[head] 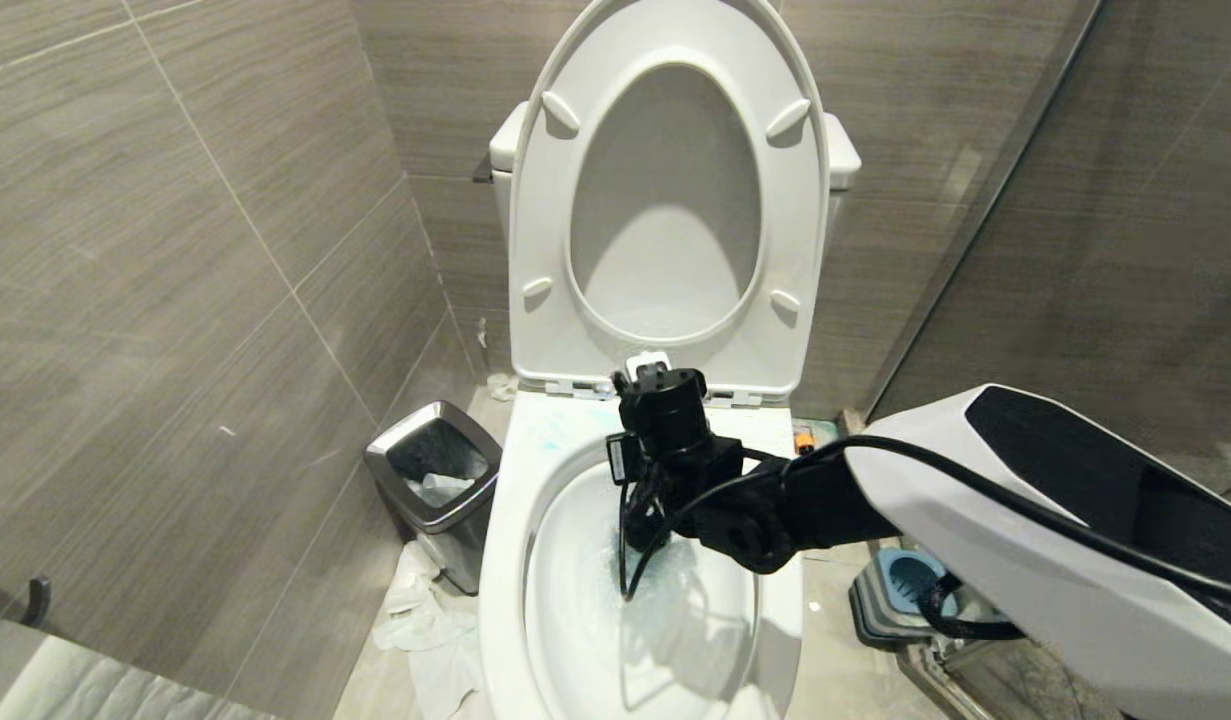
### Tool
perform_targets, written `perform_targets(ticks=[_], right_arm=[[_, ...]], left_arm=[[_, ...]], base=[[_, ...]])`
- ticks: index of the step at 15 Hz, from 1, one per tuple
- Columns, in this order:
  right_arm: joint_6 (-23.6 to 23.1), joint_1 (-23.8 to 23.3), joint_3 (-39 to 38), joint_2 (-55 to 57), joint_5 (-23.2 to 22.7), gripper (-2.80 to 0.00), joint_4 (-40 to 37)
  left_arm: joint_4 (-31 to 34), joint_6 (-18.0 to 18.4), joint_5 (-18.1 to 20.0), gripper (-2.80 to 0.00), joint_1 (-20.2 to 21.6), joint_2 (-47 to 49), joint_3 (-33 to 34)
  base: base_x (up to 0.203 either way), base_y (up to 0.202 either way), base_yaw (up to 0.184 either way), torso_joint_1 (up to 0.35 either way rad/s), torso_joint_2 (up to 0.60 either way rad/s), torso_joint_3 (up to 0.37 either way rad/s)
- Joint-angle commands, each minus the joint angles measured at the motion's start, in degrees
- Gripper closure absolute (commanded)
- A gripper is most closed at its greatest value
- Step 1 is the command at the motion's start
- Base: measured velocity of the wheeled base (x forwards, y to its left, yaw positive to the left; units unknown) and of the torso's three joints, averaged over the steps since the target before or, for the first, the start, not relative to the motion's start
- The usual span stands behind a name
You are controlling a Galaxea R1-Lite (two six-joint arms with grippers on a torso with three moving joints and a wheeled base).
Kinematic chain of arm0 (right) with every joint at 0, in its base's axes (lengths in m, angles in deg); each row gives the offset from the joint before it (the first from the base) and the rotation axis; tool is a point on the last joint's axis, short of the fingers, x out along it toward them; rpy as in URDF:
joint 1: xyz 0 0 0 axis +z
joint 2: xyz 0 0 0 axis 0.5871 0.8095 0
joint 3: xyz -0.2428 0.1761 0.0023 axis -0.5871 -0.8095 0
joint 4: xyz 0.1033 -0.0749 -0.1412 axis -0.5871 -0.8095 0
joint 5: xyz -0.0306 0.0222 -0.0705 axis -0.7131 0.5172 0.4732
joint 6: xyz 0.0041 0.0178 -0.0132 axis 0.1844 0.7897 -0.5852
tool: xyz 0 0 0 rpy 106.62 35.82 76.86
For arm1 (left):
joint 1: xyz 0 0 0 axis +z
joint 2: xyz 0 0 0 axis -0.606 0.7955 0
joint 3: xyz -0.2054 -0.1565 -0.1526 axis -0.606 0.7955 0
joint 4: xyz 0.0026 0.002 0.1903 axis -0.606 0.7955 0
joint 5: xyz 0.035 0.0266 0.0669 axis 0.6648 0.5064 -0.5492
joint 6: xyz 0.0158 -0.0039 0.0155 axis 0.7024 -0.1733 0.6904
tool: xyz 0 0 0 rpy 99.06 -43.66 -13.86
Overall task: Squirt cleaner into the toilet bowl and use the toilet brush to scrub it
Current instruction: Scrub the toilet bowl
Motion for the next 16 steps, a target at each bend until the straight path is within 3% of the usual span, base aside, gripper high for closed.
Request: perform_targets(ticks=[1,7,12,16], right_arm=[[0.11,0.02,0.33,1.81,0.28,0.0,0.21],[1.04,-0.33,-2.05,-0.58,0.75,0.0,0.12],[1.76,-0.52,-9.93,-9.1,0.59,0.0,0.24],[7.24,5.67,-21.02,-16.97,0.46,0.0,0.21]], left_arm=[[-0.02,0.0,-0.04,0.0,0.0,0.05,0.35],[-0.02,0.0,-0.04,0.0,0.0,0.05,0.35],[-0.02,-0.06,-0.04,0.0,0.0,0.05,0.35],[-0.02,-0.06,-0.04,0.0,0.0,0.05,0.35]], base=[[0.0,0.0,0.0,0.0,0.0,0.0],[0.0,0.0,0.0,0.0,0.0,0.0],[0.0,0.0,0.0,0.0,0.0,0.0],[0.0,0.0,0.0,0.0,0.0,0.0]])
